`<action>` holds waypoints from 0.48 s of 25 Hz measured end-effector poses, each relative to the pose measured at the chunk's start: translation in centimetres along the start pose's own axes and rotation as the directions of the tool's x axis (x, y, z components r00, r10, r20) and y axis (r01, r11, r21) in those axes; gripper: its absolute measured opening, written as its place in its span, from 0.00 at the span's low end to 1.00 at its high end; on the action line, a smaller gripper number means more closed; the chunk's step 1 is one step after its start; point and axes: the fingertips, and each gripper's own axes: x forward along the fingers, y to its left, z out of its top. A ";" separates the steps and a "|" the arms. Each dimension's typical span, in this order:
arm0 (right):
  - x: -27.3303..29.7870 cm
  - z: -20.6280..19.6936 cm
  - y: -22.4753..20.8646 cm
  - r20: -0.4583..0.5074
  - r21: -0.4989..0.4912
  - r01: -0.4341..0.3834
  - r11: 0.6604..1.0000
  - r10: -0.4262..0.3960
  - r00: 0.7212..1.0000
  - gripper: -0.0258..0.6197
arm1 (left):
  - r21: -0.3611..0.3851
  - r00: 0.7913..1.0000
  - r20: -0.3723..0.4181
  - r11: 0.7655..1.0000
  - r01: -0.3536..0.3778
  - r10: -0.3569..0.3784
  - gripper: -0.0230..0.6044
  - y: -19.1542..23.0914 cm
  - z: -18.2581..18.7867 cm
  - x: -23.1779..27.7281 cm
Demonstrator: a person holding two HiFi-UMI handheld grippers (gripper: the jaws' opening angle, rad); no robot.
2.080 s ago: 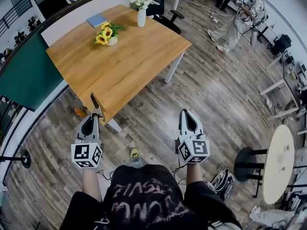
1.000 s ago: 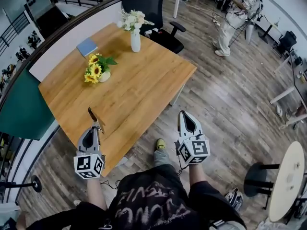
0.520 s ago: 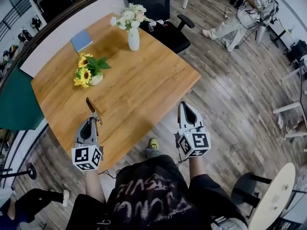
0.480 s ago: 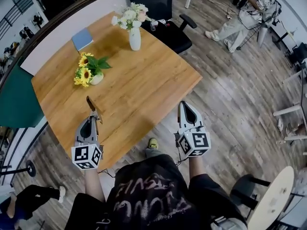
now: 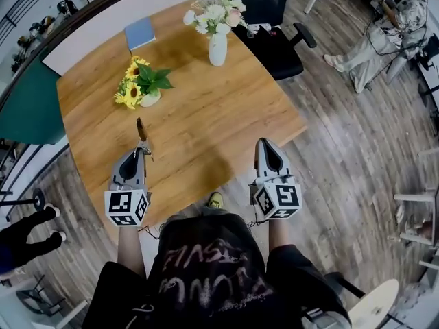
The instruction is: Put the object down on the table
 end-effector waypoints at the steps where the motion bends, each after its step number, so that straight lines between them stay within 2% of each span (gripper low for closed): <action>1: 0.3 -0.1 0.0 -0.006 0.004 -0.009 1.000 0.009 1.000 0.05 | 0.004 1.000 -0.008 1.000 -0.005 0.005 0.06 -0.1 0.0 0.1; 6: 1.5 -0.7 0.3 -0.035 0.017 -0.036 0.999 0.037 0.999 0.05 | 0.008 0.999 -0.033 1.000 -0.019 0.019 0.06 -0.2 -0.2 0.3; 12: 2.5 -1.5 1.6 -0.043 0.026 -0.063 0.998 0.064 0.997 0.05 | 0.085 0.996 -0.078 0.996 -0.029 0.036 0.06 0.3 -1.0 0.6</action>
